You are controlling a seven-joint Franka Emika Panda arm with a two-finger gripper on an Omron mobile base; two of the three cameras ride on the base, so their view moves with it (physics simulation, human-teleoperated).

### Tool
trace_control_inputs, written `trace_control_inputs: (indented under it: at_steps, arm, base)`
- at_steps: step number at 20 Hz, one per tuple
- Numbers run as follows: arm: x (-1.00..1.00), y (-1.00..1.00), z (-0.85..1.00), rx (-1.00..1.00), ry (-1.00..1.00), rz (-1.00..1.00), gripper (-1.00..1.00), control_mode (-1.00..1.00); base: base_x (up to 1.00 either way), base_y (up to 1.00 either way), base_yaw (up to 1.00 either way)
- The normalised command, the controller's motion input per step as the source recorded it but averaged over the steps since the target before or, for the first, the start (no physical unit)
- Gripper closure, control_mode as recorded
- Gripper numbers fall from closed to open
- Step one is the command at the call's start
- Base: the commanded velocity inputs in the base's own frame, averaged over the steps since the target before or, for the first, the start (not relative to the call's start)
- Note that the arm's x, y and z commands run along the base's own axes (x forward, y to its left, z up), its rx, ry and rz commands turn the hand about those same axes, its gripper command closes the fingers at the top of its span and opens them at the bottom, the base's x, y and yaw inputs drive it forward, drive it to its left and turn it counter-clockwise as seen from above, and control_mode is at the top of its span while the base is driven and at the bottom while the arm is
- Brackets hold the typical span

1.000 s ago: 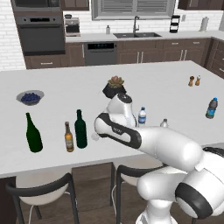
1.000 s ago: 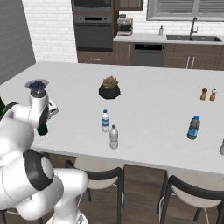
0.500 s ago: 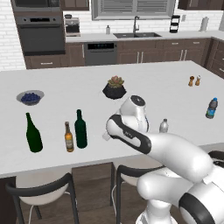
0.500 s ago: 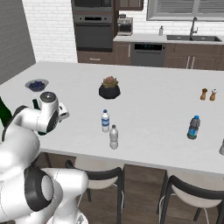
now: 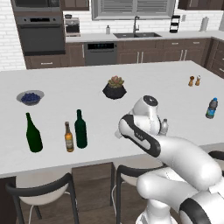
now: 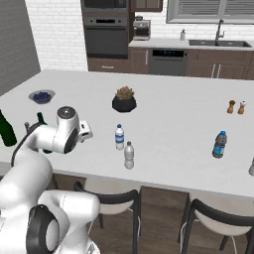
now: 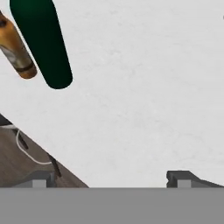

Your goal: Move the plastic bottles in the middle to the plastics group, and the glass bottles in the middle to the glass group.

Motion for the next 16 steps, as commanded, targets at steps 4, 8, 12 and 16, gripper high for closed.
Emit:
trace_control_inputs:
  at_steps: [4, 8, 12, 16]
  arm:
    - [-0.03, -0.55, 0.00, 0.00, 0.05, -0.13, -1.00, -1.00]
    - [0.00, -0.33, -0.09, 0.02, 0.03, -0.10, -1.00, -1.00]
    - [0.00, -0.44, -0.02, 0.01, 0.00, -0.09, -1.00, -1.00]
    - [0.00, -0.25, 0.01, -0.01, 0.02, -0.15, -1.00, -1.00]
  base:
    - [0.00, 0.00, 0.00]
    - [0.00, 0.00, 0.00]
    - [0.00, 0.00, 0.00]
    - [0.00, 0.00, 0.00]
